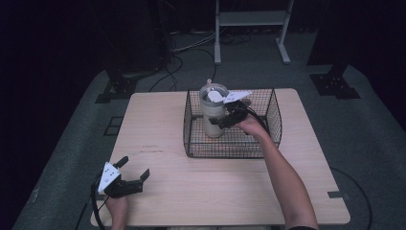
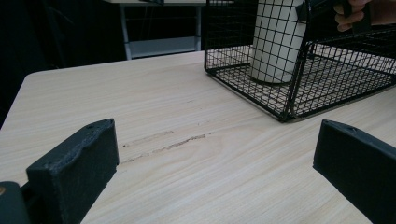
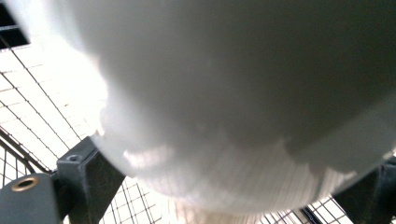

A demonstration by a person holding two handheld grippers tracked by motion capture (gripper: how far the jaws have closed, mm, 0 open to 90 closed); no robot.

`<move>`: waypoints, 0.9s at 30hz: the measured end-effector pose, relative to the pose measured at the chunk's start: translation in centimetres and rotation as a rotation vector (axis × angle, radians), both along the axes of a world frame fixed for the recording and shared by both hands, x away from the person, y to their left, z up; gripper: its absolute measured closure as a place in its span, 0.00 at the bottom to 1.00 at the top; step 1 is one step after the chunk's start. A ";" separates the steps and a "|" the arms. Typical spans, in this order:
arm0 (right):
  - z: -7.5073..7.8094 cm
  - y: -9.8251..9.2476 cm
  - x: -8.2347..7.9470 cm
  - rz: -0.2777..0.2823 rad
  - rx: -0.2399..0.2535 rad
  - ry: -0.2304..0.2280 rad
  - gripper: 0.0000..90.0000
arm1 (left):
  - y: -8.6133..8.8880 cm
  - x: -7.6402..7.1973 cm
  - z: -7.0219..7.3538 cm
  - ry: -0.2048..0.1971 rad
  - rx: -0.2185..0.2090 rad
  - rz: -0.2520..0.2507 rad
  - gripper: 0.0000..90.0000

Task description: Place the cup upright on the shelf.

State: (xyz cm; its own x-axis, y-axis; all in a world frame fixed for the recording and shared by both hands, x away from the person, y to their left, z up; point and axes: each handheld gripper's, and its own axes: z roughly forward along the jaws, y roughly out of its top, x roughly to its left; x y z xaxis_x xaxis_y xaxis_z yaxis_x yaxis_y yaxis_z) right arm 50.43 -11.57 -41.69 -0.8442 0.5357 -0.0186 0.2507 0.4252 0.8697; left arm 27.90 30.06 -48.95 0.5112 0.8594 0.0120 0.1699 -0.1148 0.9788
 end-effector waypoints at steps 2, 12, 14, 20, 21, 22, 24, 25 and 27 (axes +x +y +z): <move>0.0 -0.1 -0.1 0.001 -0.013 0.000 0.09 | 0.0 0.0 0.0 0.001 0.000 0.000 0.00; 0.3 -0.3 -0.4 -0.010 -0.046 -0.005 0.10 | 0.0 0.0 0.0 0.001 0.002 0.000 0.00; 0.4 -0.4 -0.5 -0.013 -0.047 -0.002 0.11 | 0.0 0.0 0.0 0.001 0.003 0.000 0.00; 0.7 -0.9 -0.8 -0.013 -0.042 0.005 0.13 | -0.1 0.0 0.0 0.001 0.004 0.001 0.00; 0.7 -1.0 -0.8 -0.014 -0.043 0.007 0.14 | -0.1 0.0 0.0 0.000 0.004 0.001 0.00; 0.7 -1.0 -0.8 -0.014 -0.043 0.007 0.14 | -0.1 0.0 0.0 0.000 0.004 0.001 0.00; 0.9 -1.2 -1.0 -0.018 -0.039 0.010 0.14 | -0.1 0.0 0.0 0.000 0.004 0.002 0.00; 0.9 -1.3 -1.0 -0.021 -0.038 0.012 0.14 | -0.1 0.0 0.0 0.001 0.005 0.003 0.00; 1.2 -1.6 -1.1 -0.025 -0.037 0.012 0.14 | -0.2 0.1 0.0 0.004 0.008 0.006 0.00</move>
